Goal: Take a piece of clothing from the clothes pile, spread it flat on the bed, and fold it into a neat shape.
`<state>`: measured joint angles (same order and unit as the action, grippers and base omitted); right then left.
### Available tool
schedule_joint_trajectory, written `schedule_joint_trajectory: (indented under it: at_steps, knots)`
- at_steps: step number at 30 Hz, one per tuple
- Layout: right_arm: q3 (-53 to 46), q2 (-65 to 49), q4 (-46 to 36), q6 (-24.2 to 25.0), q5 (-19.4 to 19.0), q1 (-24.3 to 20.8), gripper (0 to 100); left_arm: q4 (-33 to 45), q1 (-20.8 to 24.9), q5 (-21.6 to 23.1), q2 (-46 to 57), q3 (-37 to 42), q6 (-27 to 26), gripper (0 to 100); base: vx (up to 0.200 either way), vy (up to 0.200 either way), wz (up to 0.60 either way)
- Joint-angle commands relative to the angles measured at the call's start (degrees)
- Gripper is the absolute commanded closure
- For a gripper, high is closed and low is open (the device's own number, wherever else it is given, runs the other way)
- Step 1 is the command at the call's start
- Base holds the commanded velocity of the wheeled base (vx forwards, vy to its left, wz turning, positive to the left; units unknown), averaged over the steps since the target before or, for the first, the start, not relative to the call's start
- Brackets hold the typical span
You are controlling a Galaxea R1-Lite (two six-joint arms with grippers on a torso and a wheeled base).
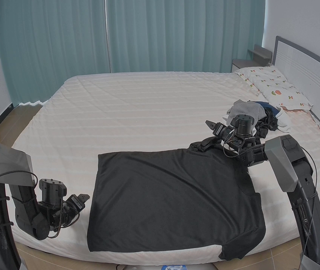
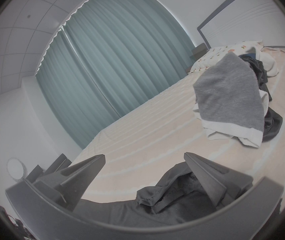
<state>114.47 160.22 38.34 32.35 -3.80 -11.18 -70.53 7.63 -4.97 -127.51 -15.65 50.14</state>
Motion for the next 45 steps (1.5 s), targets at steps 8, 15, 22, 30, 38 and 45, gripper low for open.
schedule_joint_trajectory:
  at_steps: [8, 15, 22, 30, 38, 45]
  knots:
    - [-6.89, -5.36, -7.31, 2.36, -3.84, 7.58, 0, -0.04, 0.02, 0.05, -0.1, 0.01, 0.05, 0, 0.0, 0.0, 0.0]
    - [-10.58, -4.13, -8.02, 0.17, -7.53, 9.86, 0, -0.04, 0.1, 0.05, -0.1, 0.1, 0.13, 0, 0.0, 0.0, 0.0]
    - [-11.81, -1.93, -7.67, -2.56, -8.15, 9.86, 0, -0.04, 0.19, 0.14, -0.1, 0.1, 0.13, 0, 0.0, 0.0, 0.0]
    - [-11.55, 0.18, -7.58, -2.73, -8.33, 9.6, 0, -0.04, 0.19, 0.14, -0.37, 0.01, 0.13, 0, 0.0, 0.0, 0.0]
    - [-11.81, 0.27, -7.67, -4.32, -8.33, 9.77, 100, -0.04, 0.19, 0.14, -0.54, -0.08, 0.13, 0, 0.0, 0.0, 0.0]
    - [-11.11, 0.44, -6.87, -5.55, -8.06, 10.04, 100, -0.04, 0.19, 0.14, -0.54, -0.08, 0.13, 0, 0.0, 0.0, 0.0]
